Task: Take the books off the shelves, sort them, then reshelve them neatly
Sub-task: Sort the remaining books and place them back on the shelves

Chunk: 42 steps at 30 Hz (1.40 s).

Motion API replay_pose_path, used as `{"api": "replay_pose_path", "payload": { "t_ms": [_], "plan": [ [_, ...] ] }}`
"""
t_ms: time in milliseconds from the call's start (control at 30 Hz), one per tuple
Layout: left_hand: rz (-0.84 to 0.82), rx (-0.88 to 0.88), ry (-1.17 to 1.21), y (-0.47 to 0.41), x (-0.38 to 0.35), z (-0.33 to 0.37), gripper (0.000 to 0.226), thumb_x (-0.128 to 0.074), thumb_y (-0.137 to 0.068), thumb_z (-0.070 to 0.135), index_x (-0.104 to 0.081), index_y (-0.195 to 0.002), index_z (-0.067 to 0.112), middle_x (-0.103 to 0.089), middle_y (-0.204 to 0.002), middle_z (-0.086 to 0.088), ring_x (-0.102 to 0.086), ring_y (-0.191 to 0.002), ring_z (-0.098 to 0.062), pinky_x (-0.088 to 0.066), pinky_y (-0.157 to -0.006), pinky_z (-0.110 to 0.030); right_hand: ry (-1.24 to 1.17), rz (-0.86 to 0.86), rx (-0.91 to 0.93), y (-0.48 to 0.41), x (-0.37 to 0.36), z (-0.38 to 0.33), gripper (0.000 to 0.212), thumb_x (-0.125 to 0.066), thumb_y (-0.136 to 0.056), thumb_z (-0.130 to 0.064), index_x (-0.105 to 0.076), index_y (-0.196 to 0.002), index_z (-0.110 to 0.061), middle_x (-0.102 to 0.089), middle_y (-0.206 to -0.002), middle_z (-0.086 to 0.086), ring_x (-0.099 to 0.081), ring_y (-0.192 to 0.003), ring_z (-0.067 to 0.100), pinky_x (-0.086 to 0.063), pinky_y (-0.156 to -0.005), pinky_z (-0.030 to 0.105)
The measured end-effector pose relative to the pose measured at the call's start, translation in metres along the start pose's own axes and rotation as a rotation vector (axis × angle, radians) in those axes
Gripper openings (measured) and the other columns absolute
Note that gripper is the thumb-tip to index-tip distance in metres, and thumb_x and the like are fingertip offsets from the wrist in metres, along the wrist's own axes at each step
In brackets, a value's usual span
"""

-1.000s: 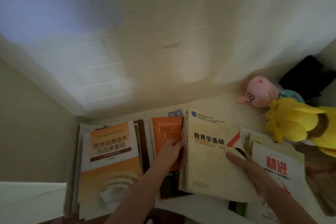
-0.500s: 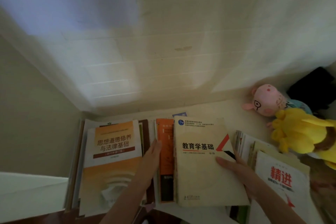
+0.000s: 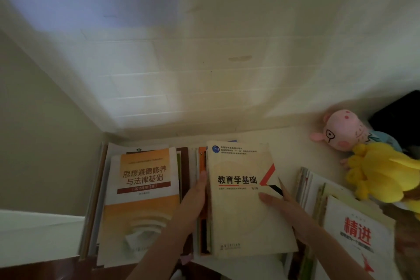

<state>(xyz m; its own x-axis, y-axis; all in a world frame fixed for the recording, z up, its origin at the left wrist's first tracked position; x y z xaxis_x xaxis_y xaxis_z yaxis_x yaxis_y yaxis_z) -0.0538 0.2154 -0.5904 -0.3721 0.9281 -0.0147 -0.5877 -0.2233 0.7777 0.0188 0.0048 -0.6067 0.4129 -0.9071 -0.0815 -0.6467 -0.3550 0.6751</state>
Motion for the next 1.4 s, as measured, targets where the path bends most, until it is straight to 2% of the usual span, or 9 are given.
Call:
{"api": "replay_pose_path", "payload": {
  "t_ms": [133, 333, 500, 600, 733, 933, 1033, 1233, 1400],
  "plan": [
    [0.026, -0.015, 0.009, -0.001, -0.002, 0.001, 0.051, -0.022, -0.097, 0.056, -0.062, -0.083, 0.027, -0.059, -0.080, 0.009, -0.053, -0.085, -0.012, -0.034, -0.093, -0.032, 0.106, -0.010, -0.030, -0.004, -0.008, 0.001, 0.099, -0.085, -0.061, -0.048, -0.034, -0.144, -0.033, -0.070, -0.117, 0.001, -0.069, -0.101, 0.028, -0.055, -0.088, 0.051],
    [-0.035, 0.001, 0.008, 0.000, 0.016, 0.009, 0.045, -0.036, -0.094, 0.059, -0.061, -0.105, 0.022, -0.061, -0.112, 0.002, -0.047, -0.119, -0.020, -0.032, -0.111, -0.045, 0.287, 0.038, -0.029, -0.009, -0.002, -0.012, 0.128, -0.079, -0.071, -0.035, 0.026, -0.144, -0.042, -0.028, -0.155, 0.002, -0.031, -0.141, 0.026, -0.030, -0.114, 0.047],
    [0.072, -0.224, 0.003, 0.015, 0.062, 0.016, 0.034, -0.047, -0.097, 0.027, -0.053, -0.129, 0.015, -0.056, -0.129, -0.004, -0.051, -0.120, -0.021, -0.041, -0.105, -0.039, 0.543, 0.265, 0.202, -0.001, -0.015, -0.025, 0.115, -0.079, -0.077, -0.027, 0.011, -0.148, -0.043, -0.016, -0.158, -0.003, -0.017, -0.146, 0.025, -0.021, -0.116, 0.053],
    [0.309, -0.376, -0.169, 0.025, 0.106, 0.010, 0.032, -0.049, -0.097, 0.022, -0.052, -0.129, 0.023, -0.053, -0.126, 0.004, -0.050, -0.115, -0.015, -0.040, -0.099, -0.033, 0.602, 0.355, 0.440, 0.012, -0.038, -0.030, 0.091, -0.072, -0.084, -0.019, -0.008, -0.142, -0.048, -0.012, -0.160, -0.005, -0.012, -0.147, 0.022, -0.020, -0.116, 0.057],
    [0.536, -0.358, -0.338, 0.016, 0.159, -0.010, 0.048, -0.053, -0.095, 0.016, -0.039, -0.141, 0.016, -0.042, -0.142, -0.009, -0.045, -0.125, -0.026, -0.038, -0.100, -0.042, 0.604, 0.077, 0.616, 0.031, -0.112, -0.035, 0.075, -0.062, -0.091, -0.022, -0.015, -0.136, -0.059, -0.010, -0.152, -0.033, -0.020, -0.144, 0.008, -0.030, -0.115, 0.046],
    [0.554, -0.217, -0.441, 0.005, 0.185, -0.034, 0.063, -0.057, -0.091, 0.013, -0.027, -0.146, 0.009, -0.033, -0.144, -0.021, -0.038, -0.129, -0.039, -0.034, -0.103, -0.050, 0.475, -0.199, 0.353, 0.008, -0.205, -0.020, 0.088, -0.063, -0.092, -0.017, 0.001, -0.149, -0.036, -0.017, -0.138, -0.031, -0.016, -0.138, -0.003, -0.018, -0.111, 0.020],
    [0.486, -0.244, -0.407, 0.001, 0.189, -0.038, 0.056, -0.057, -0.090, 0.007, -0.035, -0.141, 0.008, -0.050, -0.133, -0.014, -0.050, -0.121, -0.035, -0.042, -0.097, -0.043, 0.425, -0.218, 0.144, -0.007, -0.216, -0.002, 0.100, -0.065, -0.090, -0.015, 0.014, -0.151, -0.019, -0.024, -0.150, -0.007, -0.023, -0.142, 0.014, -0.022, -0.113, 0.028],
    [0.432, -0.177, -0.413, -0.006, 0.201, -0.051, 0.033, -0.063, -0.088, 0.018, -0.054, -0.120, 0.011, -0.064, -0.109, -0.007, -0.062, -0.104, -0.029, -0.052, -0.085, -0.039, 0.458, -0.171, 0.124, -0.009, -0.229, 0.020, 0.113, -0.070, -0.085, -0.012, 0.023, -0.147, -0.024, -0.027, -0.145, -0.008, -0.031, -0.134, 0.011, -0.030, -0.109, 0.029],
    [0.445, -0.095, -0.355, -0.009, 0.197, -0.043, 0.061, -0.068, -0.084, 0.039, -0.043, -0.128, 0.004, -0.058, -0.120, -0.012, -0.059, -0.106, -0.031, -0.048, -0.076, -0.033, 0.450, -0.171, 0.162, -0.007, -0.235, 0.026, 0.112, -0.068, -0.086, -0.009, 0.028, -0.144, -0.017, -0.019, -0.138, -0.009, -0.022, -0.125, 0.002, -0.023, -0.098, 0.011]
  ]
}}
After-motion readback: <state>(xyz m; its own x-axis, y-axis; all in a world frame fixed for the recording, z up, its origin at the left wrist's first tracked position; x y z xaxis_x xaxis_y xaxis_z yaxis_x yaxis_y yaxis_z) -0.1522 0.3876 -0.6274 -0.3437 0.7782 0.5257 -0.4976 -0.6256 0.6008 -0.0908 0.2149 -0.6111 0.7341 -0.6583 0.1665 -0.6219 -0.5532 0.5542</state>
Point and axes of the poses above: each hand's wrist, its own y-axis away from the middle knuckle, its own x-axis out of the back of the hand, z = x × y, the point moved 3 cm from there along -y, towards the middle knuckle
